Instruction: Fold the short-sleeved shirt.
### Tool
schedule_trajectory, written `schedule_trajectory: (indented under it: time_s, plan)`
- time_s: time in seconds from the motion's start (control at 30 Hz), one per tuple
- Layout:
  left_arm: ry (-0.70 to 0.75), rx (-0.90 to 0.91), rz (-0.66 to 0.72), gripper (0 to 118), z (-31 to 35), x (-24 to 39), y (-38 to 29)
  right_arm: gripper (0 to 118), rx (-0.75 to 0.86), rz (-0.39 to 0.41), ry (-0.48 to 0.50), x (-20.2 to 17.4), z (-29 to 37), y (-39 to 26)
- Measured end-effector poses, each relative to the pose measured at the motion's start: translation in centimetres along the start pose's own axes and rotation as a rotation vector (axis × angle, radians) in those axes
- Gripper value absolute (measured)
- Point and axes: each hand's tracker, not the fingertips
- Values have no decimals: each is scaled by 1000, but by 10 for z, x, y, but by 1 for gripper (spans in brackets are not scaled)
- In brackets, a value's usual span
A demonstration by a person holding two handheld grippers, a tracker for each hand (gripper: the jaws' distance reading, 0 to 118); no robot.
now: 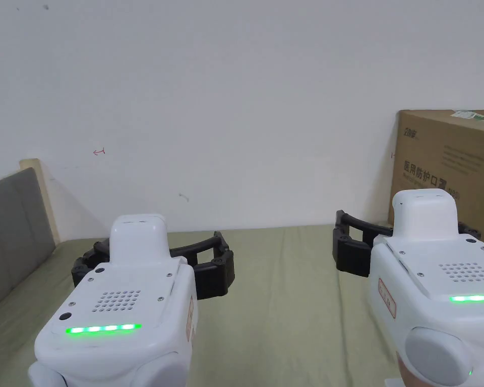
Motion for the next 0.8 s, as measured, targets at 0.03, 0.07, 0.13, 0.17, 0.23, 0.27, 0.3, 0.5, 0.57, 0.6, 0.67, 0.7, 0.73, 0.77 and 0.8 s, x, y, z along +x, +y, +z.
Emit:
schedule_trajectory:
  time_s: [0.03, 0.07, 0.13, 0.17, 0.23, 0.27, 0.3, 0.5, 0.57, 0.6, 0.67, 0.7, 0.73, 0.77, 0.8]
  plan:
    - [-1, -1, 2, 118, 0, 0, 0, 95, -1, 2, -6, 0, 0, -1]
    - [2, -2, 3, 118, -1, 0, -1, 95, 0, 3, -6, 0, 0, -2]
    - [9, -2, 3, 118, 0, 0, -2, 95, -2, 7, -5, 0, 1, -4]
    - [6, -2, 5, 118, 0, -1, -3, 95, -5, 11, -5, -1, 0, -4]
    - [3, -2, 9, 118, 0, -1, -4, 95, -5, 23, -9, -2, 0, -5]
    - [5, -3, 9, 118, 0, 0, -5, 95, -3, 26, -10, -2, 1, -5]
    - [9, -8, 6, 118, -1, 1, -5, 95, -1, 27, -9, -3, 1, -5]
    - [13, -20, 5, 118, -3, 0, -8, 95, -2, 37, -1, -7, 1, -6]
    - [12, -18, 7, 118, -4, 0, -8, 95, -4, 39, 3, -8, 1, -7]
    - [13, -18, 9, 118, -3, 0, -7, 95, -5, 40, 4, -8, 1, -7]
    - [18, -21, 14, 118, -4, -1, -7, 95, -6, 42, 5, -9, 2, -7]
    - [14, -24, 18, 118, -5, -1, -7, 95, -8, 43, 3, -10, 2, -8]
    - [10, -25, 22, 118, -4, -1, -7, 95, -10, 43, 4, -10, 2, -8]
    - [9, -25, 24, 118, -4, -1, -7, 95, -12, 43, 6, -11, 2, -9]
    - [9, -27, 23, 118, -5, -1, -7, 95, -12, 43, 6, -11, 2, -9]
